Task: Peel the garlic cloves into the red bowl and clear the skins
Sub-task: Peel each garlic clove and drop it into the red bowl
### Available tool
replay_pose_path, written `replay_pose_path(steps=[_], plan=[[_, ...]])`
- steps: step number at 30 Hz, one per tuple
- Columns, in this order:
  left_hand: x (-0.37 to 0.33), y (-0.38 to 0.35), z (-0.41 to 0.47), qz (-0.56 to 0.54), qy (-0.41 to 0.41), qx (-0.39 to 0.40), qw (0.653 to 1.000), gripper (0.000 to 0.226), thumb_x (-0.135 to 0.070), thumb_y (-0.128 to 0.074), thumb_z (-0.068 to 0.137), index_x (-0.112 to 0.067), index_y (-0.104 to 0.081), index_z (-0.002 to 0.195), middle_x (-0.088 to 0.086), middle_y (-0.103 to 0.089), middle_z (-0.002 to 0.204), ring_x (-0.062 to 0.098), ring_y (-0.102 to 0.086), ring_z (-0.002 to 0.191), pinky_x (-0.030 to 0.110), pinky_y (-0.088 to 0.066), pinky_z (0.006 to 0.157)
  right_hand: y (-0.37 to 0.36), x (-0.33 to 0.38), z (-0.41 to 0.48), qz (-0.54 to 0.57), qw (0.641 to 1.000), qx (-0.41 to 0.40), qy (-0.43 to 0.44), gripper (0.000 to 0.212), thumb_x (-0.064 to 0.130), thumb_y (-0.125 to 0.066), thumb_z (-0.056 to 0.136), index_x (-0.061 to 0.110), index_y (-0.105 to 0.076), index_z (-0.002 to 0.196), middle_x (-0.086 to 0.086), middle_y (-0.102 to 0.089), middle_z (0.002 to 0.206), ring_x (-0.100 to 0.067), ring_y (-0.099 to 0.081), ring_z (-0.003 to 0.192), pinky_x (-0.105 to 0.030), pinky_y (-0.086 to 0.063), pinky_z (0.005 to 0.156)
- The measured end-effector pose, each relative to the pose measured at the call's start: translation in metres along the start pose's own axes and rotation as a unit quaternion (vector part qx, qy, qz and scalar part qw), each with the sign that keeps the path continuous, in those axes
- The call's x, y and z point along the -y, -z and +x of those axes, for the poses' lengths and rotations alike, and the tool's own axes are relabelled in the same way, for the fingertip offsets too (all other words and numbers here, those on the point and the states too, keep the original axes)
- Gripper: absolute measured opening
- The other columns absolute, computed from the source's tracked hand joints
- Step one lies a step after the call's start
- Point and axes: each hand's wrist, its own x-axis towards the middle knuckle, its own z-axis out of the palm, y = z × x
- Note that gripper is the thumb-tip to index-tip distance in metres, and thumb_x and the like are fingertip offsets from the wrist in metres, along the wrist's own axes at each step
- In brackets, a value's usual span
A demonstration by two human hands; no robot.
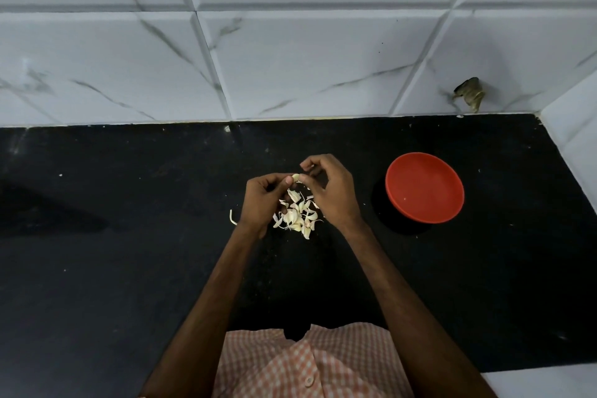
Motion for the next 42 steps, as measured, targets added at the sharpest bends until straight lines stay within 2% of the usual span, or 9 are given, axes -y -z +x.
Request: replay_pose_path(steps=[5,11,16,21,24,27,30,36,42], plan=[[-0.002,0.000,-0.001,0.045,-0.019,0.020,0.999,0.013,-0.007,-0.062,0.097,-0.010,-0.076,0.096,0.022,-0.071,0.083,0.011,-0.057,0.055,0.024,-0.046,0.043,-0.003,-0.002,-0.002,-0.016,1.000,0.021,-0.006,0.027,0.010,-0.079,0.083,0.021,-0.067,0.105,0.008,-0.066,0.094,-0.006,-0.060,0.091,-0.030,-0.055,0.079],[-0.008,-0.001,-0.003,0.080,-0.039,0.036,0.995,0.012,-0.006,-0.064,0.096,-0.007,-0.075,0.101,0.021,-0.074,0.092,0.015,-0.058,0.057,0.023,-0.045,0.044,-0.001,-0.005,0.001,-0.055,0.996,0.066,-0.027,0.031,0.010,-0.076,0.085,0.027,-0.059,0.104,0.009,-0.061,0.094,0.001,-0.051,0.086,-0.016,-0.042,0.069],[-0.011,-0.002,-0.006,0.097,-0.045,0.051,0.993,0.016,-0.005,-0.067,0.094,-0.006,-0.075,0.108,0.007,-0.075,0.091,0.033,-0.055,0.064,0.030,-0.046,0.048,0.001,-0.003,0.002,-0.100,0.993,0.061,0.000,0.030,0.003,-0.073,0.086,0.019,-0.058,0.106,0.011,-0.061,0.093,-0.004,-0.051,0.093,-0.036,-0.053,0.077],[-0.012,-0.003,-0.005,0.155,-0.062,0.045,0.985,0.020,-0.007,-0.070,0.092,-0.003,-0.074,0.111,0.014,-0.074,0.096,0.039,-0.063,0.069,0.040,-0.052,0.055,-0.002,-0.003,-0.001,-0.152,0.986,0.061,0.030,0.031,0.000,-0.070,0.088,0.017,-0.057,0.110,0.011,-0.058,0.095,-0.017,-0.056,0.097,-0.048,-0.050,0.084],[-0.012,-0.006,-0.005,0.172,-0.078,0.045,0.981,0.020,-0.009,-0.074,0.088,-0.009,-0.075,0.108,0.011,-0.074,0.096,0.033,-0.068,0.074,0.049,-0.057,0.061,-0.003,-0.006,-0.002,-0.179,0.982,0.049,0.033,0.033,-0.001,-0.068,0.088,0.017,-0.055,0.111,0.010,-0.057,0.097,-0.015,-0.056,0.096,-0.045,-0.046,0.089],[-0.008,-0.008,-0.003,0.190,-0.091,0.024,0.977,0.021,-0.010,-0.078,0.085,-0.011,-0.077,0.107,0.004,-0.076,0.099,0.026,-0.071,0.087,0.050,-0.059,0.081,-0.008,-0.006,-0.005,-0.181,0.982,0.039,0.031,0.038,-0.008,-0.065,0.084,0.016,-0.052,0.110,0.010,-0.053,0.095,-0.014,-0.054,0.094,-0.044,-0.047,0.087],[-0.004,-0.008,-0.002,0.169,-0.083,0.012,0.982,0.018,-0.014,-0.075,0.089,-0.011,-0.077,0.107,0.002,-0.077,0.099,0.020,-0.072,0.093,0.046,-0.058,0.087,-0.010,-0.006,-0.008,-0.095,0.995,0.020,0.004,0.036,-0.012,-0.058,0.087,0.015,-0.048,0.109,0.007,-0.053,0.095,-0.016,-0.057,0.093,-0.044,-0.052,0.081],[-0.005,-0.007,-0.005,0.139,-0.072,-0.004,0.988,0.014,-0.016,-0.070,0.094,-0.010,-0.077,0.105,0.004,-0.076,0.091,0.021,-0.070,0.074,0.031,-0.054,0.059,-0.006,-0.002,-0.005,0.057,0.997,0.007,-0.058,0.035,-0.010,-0.054,0.094,0.011,-0.042,0.120,-0.011,-0.057,0.098,-0.016,-0.060,0.091,-0.026,-0.050,0.080],[-0.007,-0.008,-0.005,0.100,-0.081,-0.020,0.992,0.013,-0.012,-0.073,0.091,-0.009,-0.077,0.103,0.010,-0.076,0.086,0.019,-0.068,0.069,0.025,-0.052,0.051,-0.005,0.001,-0.003,0.077,0.995,0.020,-0.055,0.037,-0.009,-0.063,0.090,0.009,-0.046,0.118,-0.009,-0.060,0.093,-0.014,-0.061,0.085,-0.020,-0.050,0.074]])
